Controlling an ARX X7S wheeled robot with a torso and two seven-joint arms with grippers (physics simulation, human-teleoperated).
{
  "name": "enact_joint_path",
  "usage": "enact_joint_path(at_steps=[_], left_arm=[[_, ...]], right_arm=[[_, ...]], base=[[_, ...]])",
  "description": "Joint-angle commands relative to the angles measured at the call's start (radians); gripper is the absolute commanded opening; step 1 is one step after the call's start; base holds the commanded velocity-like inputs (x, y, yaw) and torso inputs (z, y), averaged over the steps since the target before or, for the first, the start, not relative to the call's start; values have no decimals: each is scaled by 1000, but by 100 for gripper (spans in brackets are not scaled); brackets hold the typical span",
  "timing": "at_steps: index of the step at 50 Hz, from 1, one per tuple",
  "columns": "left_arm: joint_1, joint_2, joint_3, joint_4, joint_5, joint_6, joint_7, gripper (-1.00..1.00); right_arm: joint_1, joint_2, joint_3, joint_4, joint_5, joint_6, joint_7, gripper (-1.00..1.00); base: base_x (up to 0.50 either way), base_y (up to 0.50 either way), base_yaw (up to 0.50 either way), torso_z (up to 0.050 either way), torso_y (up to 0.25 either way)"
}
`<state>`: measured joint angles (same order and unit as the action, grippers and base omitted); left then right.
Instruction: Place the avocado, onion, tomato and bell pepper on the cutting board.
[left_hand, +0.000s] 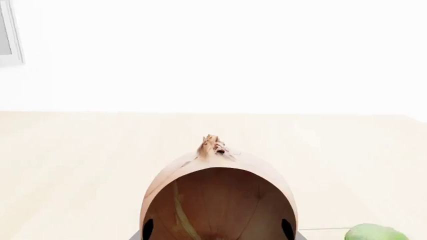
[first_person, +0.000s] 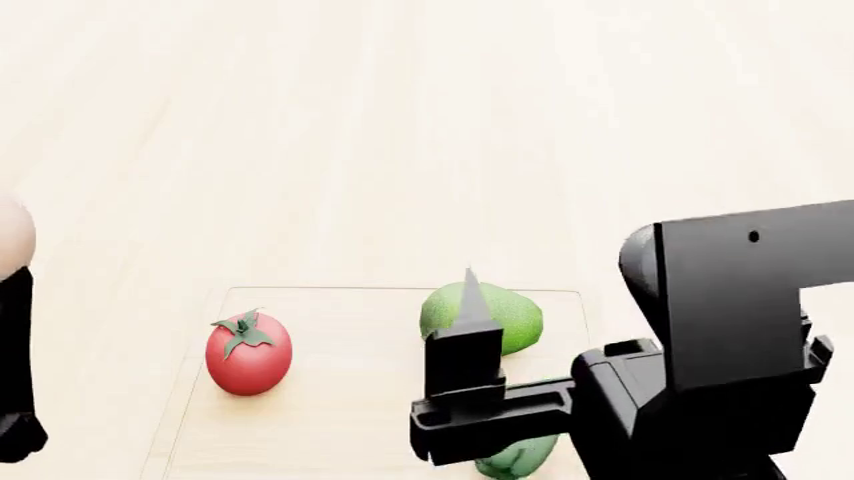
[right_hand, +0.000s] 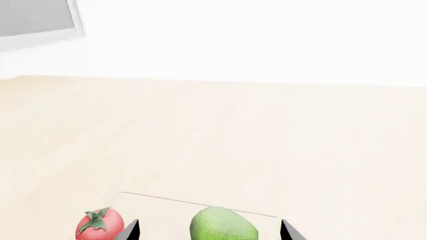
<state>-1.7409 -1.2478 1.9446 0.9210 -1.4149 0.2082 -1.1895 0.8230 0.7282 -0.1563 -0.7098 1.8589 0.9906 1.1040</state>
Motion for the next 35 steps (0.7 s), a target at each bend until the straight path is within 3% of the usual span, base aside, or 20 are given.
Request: enact_joint_path(at_steps=[1, 12, 25, 35], left_arm=[[-33, 84, -16, 7, -42, -5, 98, -100], [61, 231, 14, -80, 4, 2, 159, -100], [136, 397, 34, -337, -44, 1, 372, -100], [222, 473, 60, -331, -20, 10, 390, -100]], right_arm=[[213, 75, 76, -80, 160, -68, 153, 100], [116, 47, 122, -85, 40, -59, 80, 100], [75, 40, 130, -102, 11, -61, 61, 100], [70, 58, 133, -118, 48, -74, 77, 100]], base=[[0, 0, 0, 0, 0], [0, 0, 0, 0, 0], [0, 0, 0, 0, 0], [0, 0, 0, 0, 0]])
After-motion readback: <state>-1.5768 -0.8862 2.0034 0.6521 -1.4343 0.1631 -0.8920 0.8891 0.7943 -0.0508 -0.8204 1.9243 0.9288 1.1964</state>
